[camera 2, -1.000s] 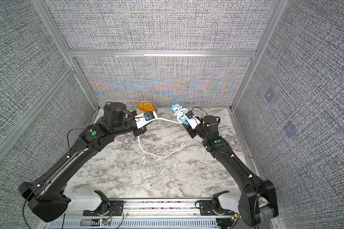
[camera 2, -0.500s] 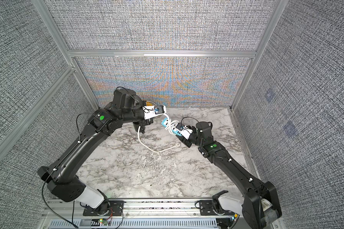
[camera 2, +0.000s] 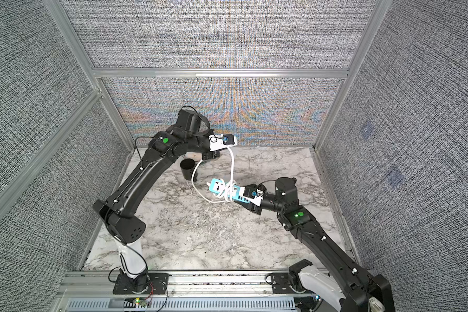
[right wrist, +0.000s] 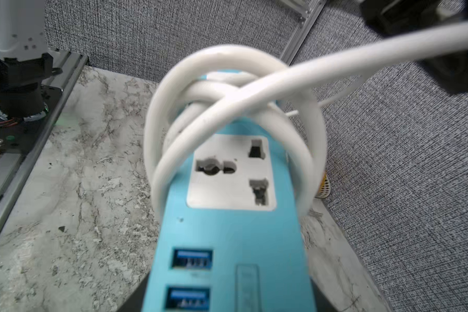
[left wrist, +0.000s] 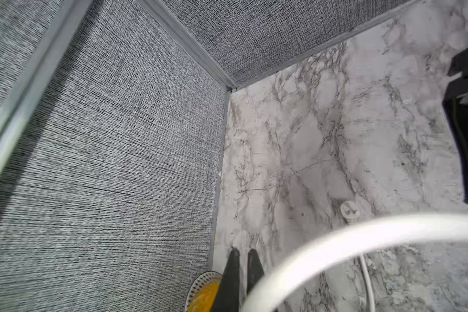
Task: Wrap the cord around the power strip
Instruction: Wrap the power cord around the power strip.
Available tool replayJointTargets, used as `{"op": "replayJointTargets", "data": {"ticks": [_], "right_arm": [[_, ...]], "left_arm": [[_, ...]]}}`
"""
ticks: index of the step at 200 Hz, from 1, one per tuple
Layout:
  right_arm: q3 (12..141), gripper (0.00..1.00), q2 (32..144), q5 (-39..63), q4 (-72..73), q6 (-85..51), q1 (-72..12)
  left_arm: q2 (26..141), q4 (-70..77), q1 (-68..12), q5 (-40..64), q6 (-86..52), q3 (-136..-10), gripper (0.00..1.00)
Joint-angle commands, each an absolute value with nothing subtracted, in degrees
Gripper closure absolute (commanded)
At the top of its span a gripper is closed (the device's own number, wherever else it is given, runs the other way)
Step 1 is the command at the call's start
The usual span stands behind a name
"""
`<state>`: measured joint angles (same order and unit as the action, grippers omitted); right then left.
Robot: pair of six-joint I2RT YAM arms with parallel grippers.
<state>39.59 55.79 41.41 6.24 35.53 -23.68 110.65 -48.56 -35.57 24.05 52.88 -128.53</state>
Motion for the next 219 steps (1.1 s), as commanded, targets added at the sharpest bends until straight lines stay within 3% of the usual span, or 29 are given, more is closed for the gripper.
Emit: {"op": "replayJointTargets", "data": {"ticks": [1,27,64,81,175,219], "right_arm": [[38.9,1.0,53.9,45.4,13.9,32.6,-23.9],[40.1,1.0,53.3,43.0,16.5,30.8,-23.8],[42.3,1.0,54.3,44.7,17.6,30.2,-23.1],[41.7,1.0,54.5,45.3,19.9,28.9,-22.8],[37.1,1.0,52.8,45.5,32.8,20.2,-19.2],[35.6,1.0,52.1,39.2,38.4,16.5,-18.3]], "left_arm": [[112.6,-44.5,-34.8,31.5,46.7,-128.3,1.0],[112.6,-41.7,-34.8,35.0,42.9,-121.5,0.86],[106.6,-22.6,-34.5,34.8,33.2,-104.3,0.46],[105.0,-14.4,-33.7,35.0,28.0,-99.0,0.36],[104.5,-4.8,-31.7,36.8,19.9,-85.9,0.32],[105.0,-2.8,-31.8,41.1,17.0,-78.8,0.41]]}}
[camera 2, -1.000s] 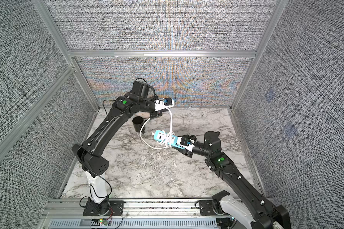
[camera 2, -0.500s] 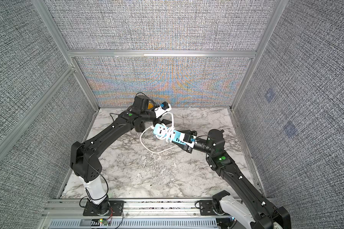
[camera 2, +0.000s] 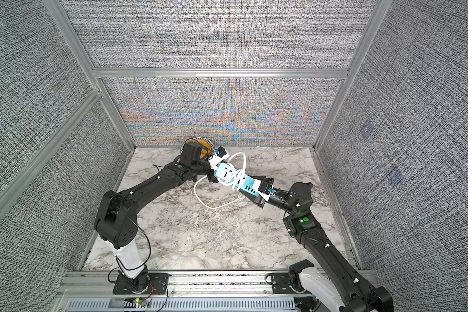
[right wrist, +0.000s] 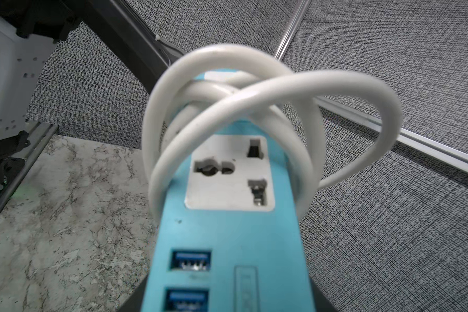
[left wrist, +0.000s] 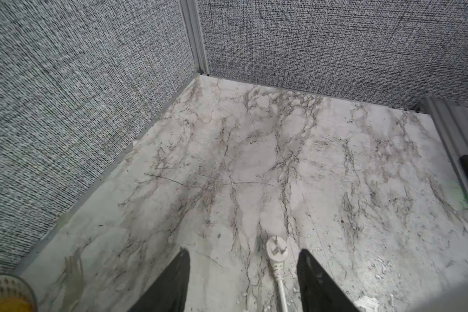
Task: Wrap the cord around the power strip
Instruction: Wrap the power cord around the power strip.
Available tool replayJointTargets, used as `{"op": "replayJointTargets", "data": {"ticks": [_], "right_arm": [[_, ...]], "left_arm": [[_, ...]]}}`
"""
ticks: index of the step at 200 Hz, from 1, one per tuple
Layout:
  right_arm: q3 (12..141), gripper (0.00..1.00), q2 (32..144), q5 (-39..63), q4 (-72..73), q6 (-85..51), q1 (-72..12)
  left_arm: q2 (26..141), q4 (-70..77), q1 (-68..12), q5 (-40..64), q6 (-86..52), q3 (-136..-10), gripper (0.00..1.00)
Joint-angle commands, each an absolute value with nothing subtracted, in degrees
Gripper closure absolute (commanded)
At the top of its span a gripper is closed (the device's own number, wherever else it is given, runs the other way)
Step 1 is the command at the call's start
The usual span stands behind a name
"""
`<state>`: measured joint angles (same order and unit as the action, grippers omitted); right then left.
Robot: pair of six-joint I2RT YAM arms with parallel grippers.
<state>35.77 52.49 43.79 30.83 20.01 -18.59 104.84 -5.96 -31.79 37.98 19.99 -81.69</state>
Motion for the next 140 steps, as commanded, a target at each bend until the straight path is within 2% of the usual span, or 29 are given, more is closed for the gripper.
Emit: {"op": "replayJointTargets", "data": {"ticks": [1,21,55,64,85,110,140], "right_arm": [[35.6,1.0,52.1,39.0,38.6,16.4,-18.2],[34.8,1.0,51.8,34.7,40.5,15.1,-17.8],[35.6,1.0,52.7,26.4,38.3,14.3,-17.4],[35.8,1.0,53.2,25.1,37.7,14.2,-17.4],[37.0,1.0,54.7,20.2,34.8,13.7,-17.4],[41.0,1.0,57.5,11.2,26.8,13.8,-17.1],[42.9,1.0,60.5,3.6,24.1,11.5,-16.0]], "left_arm": [[105.0,-2.6,-31.8,41.1,16.9,-78.6,0.42],[104.0,0.5,-31.8,41.5,14.5,-74.0,0.51],[100.8,3.0,-32.1,42.9,12.2,-67.9,0.88],[99.9,2.8,-32.5,42.8,12.3,-66.8,0.95],[97.2,-0.4,-34.1,40.7,14.0,-65.4,1.0],[91.7,-7.3,-37.1,36.1,17.5,-64.4,1.0],[85.7,-19.1,-42.7,32.6,23.0,-68.0,1.0]]}}
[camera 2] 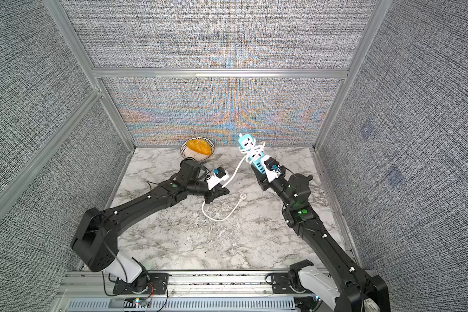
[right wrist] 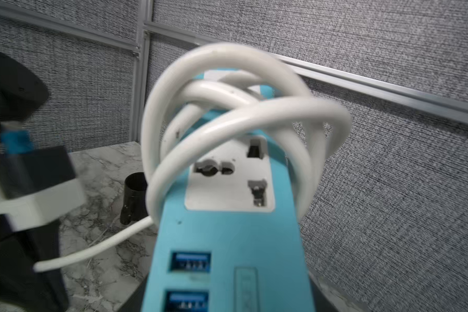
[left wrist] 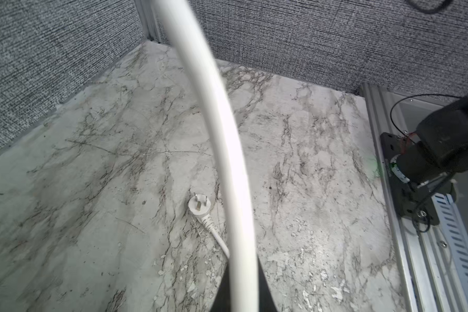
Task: Wrap the cord around the power strip
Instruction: Wrap the power cord around the power strip.
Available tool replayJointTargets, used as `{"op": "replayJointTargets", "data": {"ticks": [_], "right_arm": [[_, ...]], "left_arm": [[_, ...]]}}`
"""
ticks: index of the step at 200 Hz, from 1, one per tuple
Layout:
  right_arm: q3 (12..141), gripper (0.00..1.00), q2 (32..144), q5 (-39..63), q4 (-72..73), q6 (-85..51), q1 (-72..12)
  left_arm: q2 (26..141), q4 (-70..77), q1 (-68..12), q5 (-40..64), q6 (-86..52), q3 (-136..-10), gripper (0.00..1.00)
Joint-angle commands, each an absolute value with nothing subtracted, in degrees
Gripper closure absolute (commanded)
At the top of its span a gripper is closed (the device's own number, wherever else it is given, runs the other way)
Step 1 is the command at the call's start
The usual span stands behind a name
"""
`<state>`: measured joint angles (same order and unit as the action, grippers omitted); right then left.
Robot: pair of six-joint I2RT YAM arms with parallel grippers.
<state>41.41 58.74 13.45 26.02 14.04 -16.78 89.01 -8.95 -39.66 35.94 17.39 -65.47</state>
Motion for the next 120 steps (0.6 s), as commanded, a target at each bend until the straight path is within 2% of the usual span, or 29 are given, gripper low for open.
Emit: {"op": "replayJointTargets", "data": {"ticks": [1,59,84,120], "right_arm": [[42.9,1.0,60.6,3.5,23.9,11.4,-16.0],[51.0,1.0,68.1,2.5,11.0,13.2,-15.5],[51.2,1.0,69.0,5.2,7.0,16.8,-16.4],[50.5,1.0,68.0,2.5,3.9,18.8,-18.6]], "left_arm": [[85.5,-19.4,-42.8,32.5,23.2,-68.2,1.0],[80.4,-36.0,-47.4,27.4,34.4,-80.7,1.0],[83.8,-44.4,-47.9,24.7,41.8,-90.5,1.0],[91.4,-55.2,-48.2,21.0,49.1,-105.0,1.0]]}}
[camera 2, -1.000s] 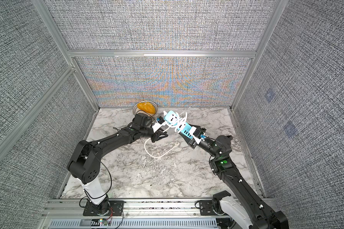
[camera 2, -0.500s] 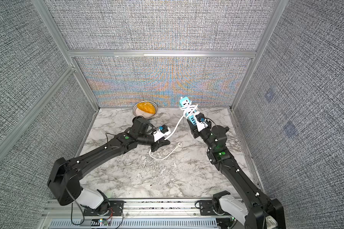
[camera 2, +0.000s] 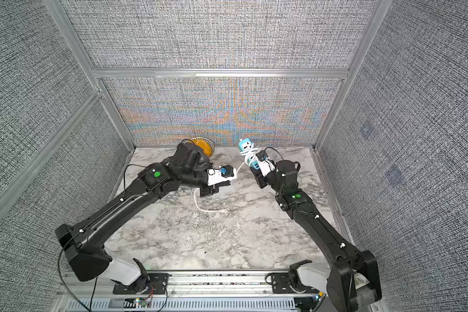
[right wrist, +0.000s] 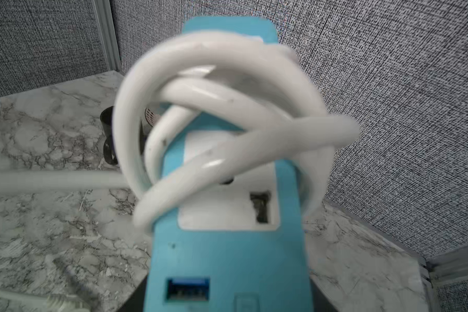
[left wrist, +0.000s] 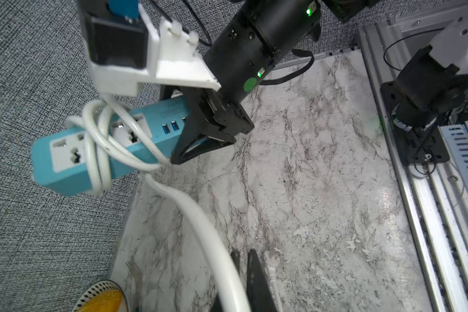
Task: Wrap the cord around the power strip
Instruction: Wrap the power cord around the power strip.
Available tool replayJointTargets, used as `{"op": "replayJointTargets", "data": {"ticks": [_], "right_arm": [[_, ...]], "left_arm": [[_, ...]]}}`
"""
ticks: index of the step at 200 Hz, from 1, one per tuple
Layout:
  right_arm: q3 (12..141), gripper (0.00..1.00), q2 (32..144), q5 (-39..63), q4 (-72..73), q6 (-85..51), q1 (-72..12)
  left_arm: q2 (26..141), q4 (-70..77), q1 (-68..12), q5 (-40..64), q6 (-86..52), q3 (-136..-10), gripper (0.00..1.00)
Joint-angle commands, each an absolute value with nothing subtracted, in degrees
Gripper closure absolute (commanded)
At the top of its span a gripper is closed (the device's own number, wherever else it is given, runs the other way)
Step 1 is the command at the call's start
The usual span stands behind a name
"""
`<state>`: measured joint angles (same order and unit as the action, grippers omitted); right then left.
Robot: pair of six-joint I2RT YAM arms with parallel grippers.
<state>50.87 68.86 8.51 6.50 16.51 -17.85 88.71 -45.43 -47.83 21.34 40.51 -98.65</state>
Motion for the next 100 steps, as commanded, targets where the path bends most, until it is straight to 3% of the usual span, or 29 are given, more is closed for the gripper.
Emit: {"op": "replayJointTargets", "data": {"ticks": [1,68,100], "right_arm": [[50.4,1.0,68.0,2.6,3.9,19.0,-18.7],[50.0,1.0,68.0,3.6,-1.8,27.9,-23.3],[46.5,1.0,64.7,9.2,0.5,33.9,-25.6]], "left_arm": [[91.5,-55.4,-48.2,20.9,49.2,-105.3,1.0],[96.5,-55.3,-48.2,13.6,59.5,-115.6,1.0],[100.7,-58.2,-48.1,12.2,62.3,-121.5,1.0]]}}
